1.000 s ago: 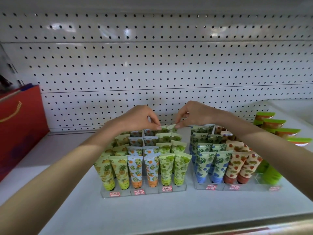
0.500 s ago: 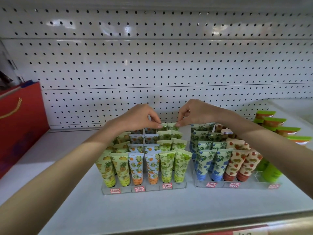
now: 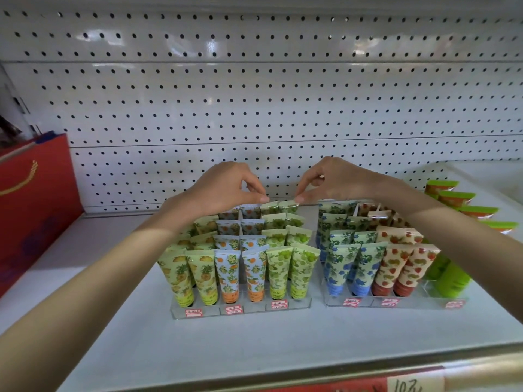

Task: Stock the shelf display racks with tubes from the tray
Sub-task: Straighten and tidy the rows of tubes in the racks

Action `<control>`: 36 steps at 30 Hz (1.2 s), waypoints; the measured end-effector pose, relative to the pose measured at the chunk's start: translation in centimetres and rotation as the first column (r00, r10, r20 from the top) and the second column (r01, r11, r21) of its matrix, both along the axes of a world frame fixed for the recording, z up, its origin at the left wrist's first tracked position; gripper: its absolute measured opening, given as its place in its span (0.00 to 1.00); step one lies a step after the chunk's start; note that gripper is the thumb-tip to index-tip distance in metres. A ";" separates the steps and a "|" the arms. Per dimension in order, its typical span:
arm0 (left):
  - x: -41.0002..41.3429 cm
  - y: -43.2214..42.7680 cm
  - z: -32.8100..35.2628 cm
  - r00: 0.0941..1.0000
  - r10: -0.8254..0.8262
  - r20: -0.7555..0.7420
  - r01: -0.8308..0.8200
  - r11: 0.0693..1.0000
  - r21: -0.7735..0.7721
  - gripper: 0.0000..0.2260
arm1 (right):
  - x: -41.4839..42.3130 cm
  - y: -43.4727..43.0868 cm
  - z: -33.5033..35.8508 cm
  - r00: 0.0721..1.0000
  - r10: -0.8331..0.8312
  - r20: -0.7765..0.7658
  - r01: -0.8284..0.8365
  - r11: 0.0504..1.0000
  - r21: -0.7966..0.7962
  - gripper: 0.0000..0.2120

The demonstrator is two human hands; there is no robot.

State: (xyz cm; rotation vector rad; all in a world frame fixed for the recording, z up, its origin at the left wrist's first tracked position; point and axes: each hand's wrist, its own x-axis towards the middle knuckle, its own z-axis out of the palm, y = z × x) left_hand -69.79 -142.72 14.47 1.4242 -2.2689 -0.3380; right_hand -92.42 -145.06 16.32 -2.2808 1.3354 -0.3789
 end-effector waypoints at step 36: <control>-0.9 1.9 -1.8 1.000 -0.005 0.002 0.005 0.999 -0.042 0.06 | -0.5 2.0 -1.6 0.988 0.032 -0.152 -0.058 0.983 -0.174 0.02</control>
